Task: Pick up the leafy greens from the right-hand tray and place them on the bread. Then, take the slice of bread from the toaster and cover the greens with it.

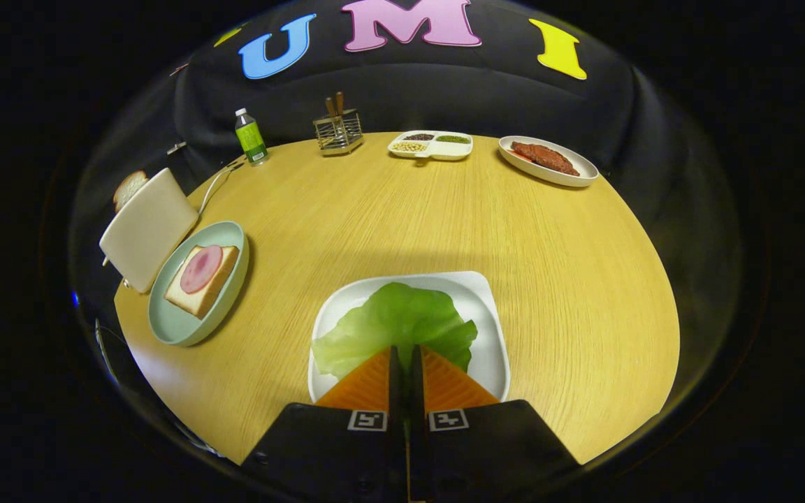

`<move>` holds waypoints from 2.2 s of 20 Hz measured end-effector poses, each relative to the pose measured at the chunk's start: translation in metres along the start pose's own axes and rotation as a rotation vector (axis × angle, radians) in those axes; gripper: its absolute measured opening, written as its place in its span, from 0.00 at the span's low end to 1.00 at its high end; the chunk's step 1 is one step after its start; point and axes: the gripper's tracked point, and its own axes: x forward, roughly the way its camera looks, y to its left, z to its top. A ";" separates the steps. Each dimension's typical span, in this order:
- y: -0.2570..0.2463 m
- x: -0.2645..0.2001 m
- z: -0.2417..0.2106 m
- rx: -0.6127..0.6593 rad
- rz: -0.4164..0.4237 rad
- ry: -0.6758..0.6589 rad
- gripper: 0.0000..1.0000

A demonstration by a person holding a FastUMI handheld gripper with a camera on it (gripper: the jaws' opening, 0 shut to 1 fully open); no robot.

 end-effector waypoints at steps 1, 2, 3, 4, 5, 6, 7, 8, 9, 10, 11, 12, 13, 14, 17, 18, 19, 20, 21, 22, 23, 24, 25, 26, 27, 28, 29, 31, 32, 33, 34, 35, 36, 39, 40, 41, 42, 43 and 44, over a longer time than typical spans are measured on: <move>0.002 -0.001 0.000 0.011 0.012 0.007 0.07; 0.004 -0.002 -0.001 0.016 0.019 0.016 0.05; 0.006 -0.006 0.002 0.020 0.028 0.012 0.05; 0.010 -0.010 0.006 0.016 0.035 0.001 0.05; 0.013 -0.015 0.013 0.003 0.036 -0.016 0.05; 0.016 -0.021 0.020 -0.008 0.037 -0.035 0.05; 0.020 -0.027 0.027 -0.013 0.039 -0.052 0.05; 0.025 -0.033 0.034 -0.014 0.040 -0.063 0.05; 0.029 -0.041 0.042 -0.014 0.043 -0.078 0.05; 0.034 -0.049 0.052 -0.017 0.044 -0.103 0.05; 0.038 -0.059 0.064 -0.031 0.044 -0.133 0.05; 0.043 -0.069 0.076 -0.047 0.049 -0.161 0.05; 0.050 -0.079 0.086 -0.056 0.056 -0.184 0.05; 0.060 -0.088 0.095 -0.064 0.065 -0.199 0.05; 0.085 -0.099 0.115 -0.064 0.073 -0.213 0.05; 0.096 -0.100 0.119 -0.054 0.073 -0.207 0.05; 0.107 -0.101 0.121 -0.036 0.076 -0.196 0.05; 0.121 -0.102 0.125 -0.024 0.091 -0.192 0.05; 0.137 -0.100 0.129 -0.020 0.106 -0.193 0.05; 0.150 -0.099 0.132 -0.033 0.115 -0.197 0.05; 0.162 -0.097 0.134 -0.056 0.123 -0.199 0.05; 0.176 -0.094 0.136 -0.078 0.134 -0.202 0.05; 0.191 -0.090 0.137 -0.096 0.146 -0.205 0.05; 0.204 -0.086 0.137 -0.114 0.155 -0.203 0.05; 0.218 -0.083 0.136 -0.131 0.164 -0.198 0.05; 0.230 -0.079 0.135 -0.146 0.173 -0.197 0.05; 0.242 -0.074 0.135 -0.162 0.181 -0.197 0.05; 0.261 -0.063 0.133 -0.184 0.187 -0.189 0.05; 0.269 -0.058 0.133 -0.189 0.190 -0.186 0.05; 0.277 -0.052 0.131 -0.195 0.190 -0.183 0.05; 0.281 -0.045 0.130 -0.204 0.185 -0.179 0.05; 0.285 -0.042 0.129 -0.215 0.179 -0.173 0.05; 0.288 -0.037 0.127 -0.228 0.173 -0.167 0.05; 0.293 -0.026 0.117 -0.248 0.157 -0.143 0.05; 0.293 -0.022 0.113 -0.256 0.149 -0.133 0.05; 0.290 -0.019 0.111 -0.270 0.132 -0.124 0.06; 0.286 -0.016 0.109 -0.287 0.112 -0.118 0.07; 0.284 -0.014 0.108 -0.299 0.100 -0.115 0.07; 0.284 -0.013 0.107 -0.304 0.095 -0.112 0.08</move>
